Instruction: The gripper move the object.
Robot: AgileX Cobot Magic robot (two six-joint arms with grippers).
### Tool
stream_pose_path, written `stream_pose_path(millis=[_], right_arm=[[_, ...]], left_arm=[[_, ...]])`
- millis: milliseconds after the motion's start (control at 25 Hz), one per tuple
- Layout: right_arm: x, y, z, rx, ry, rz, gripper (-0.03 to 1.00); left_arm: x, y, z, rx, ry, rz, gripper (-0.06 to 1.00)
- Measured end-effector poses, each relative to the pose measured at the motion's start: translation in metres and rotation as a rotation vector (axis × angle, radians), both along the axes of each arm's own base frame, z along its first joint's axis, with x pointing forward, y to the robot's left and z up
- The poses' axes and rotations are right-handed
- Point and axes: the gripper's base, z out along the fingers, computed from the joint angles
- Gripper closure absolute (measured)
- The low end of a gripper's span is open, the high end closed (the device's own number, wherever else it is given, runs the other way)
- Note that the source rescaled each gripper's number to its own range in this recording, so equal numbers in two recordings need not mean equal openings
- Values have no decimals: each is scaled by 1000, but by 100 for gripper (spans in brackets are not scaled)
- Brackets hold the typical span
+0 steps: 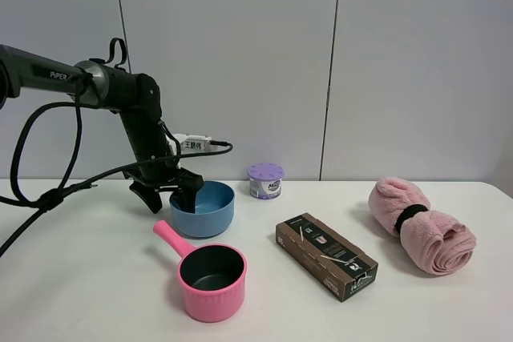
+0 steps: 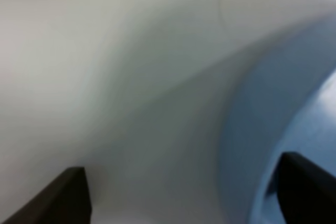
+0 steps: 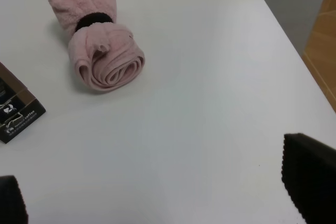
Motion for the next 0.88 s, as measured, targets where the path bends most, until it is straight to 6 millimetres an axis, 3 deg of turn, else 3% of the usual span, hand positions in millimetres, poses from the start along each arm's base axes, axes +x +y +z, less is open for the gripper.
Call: stream_pose_path(millis=[760,880], right_arm=[[0,0,0,0,0,0,-3],[0,0,0,0,0,0,-3]], left_arm=[[-1,-8,-6,28,-6,-31,16],[-1,-9,-6,23,-3,-29,24]])
